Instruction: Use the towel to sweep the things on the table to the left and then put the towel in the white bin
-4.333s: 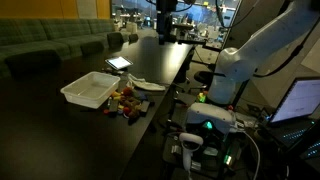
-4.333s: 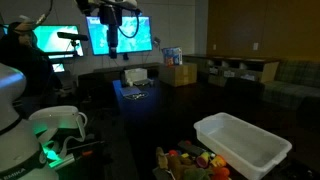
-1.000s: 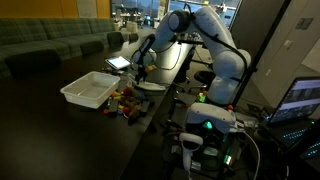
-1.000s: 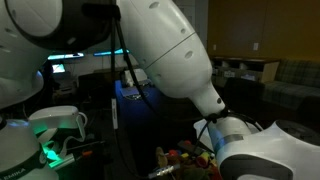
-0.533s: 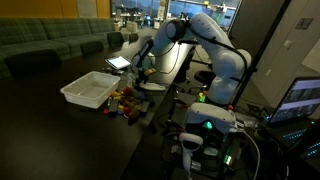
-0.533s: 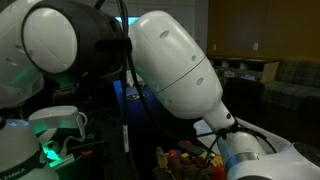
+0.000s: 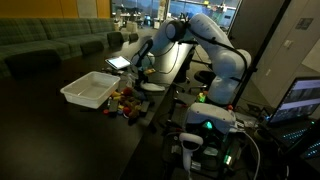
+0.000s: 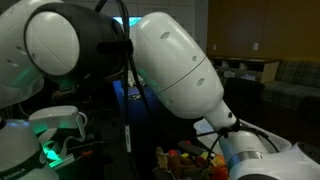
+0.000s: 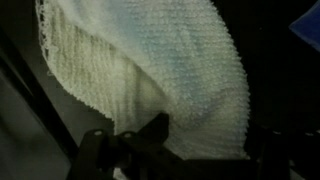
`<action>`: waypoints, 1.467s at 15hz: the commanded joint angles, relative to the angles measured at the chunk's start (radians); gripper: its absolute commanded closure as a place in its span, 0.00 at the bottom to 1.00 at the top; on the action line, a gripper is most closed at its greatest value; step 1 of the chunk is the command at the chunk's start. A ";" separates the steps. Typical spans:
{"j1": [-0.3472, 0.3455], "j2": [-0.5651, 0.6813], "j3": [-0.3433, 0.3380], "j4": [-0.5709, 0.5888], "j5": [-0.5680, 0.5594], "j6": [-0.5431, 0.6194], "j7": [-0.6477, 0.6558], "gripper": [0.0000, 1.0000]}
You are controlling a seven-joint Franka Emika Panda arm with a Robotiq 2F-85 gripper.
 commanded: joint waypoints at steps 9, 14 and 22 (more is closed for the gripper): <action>-0.005 -0.213 -0.024 -0.267 0.016 0.028 -0.022 0.96; 0.011 -0.343 -0.073 -0.404 0.005 0.087 0.004 0.96; 0.041 -0.412 -0.158 -0.465 -0.039 0.069 0.036 0.96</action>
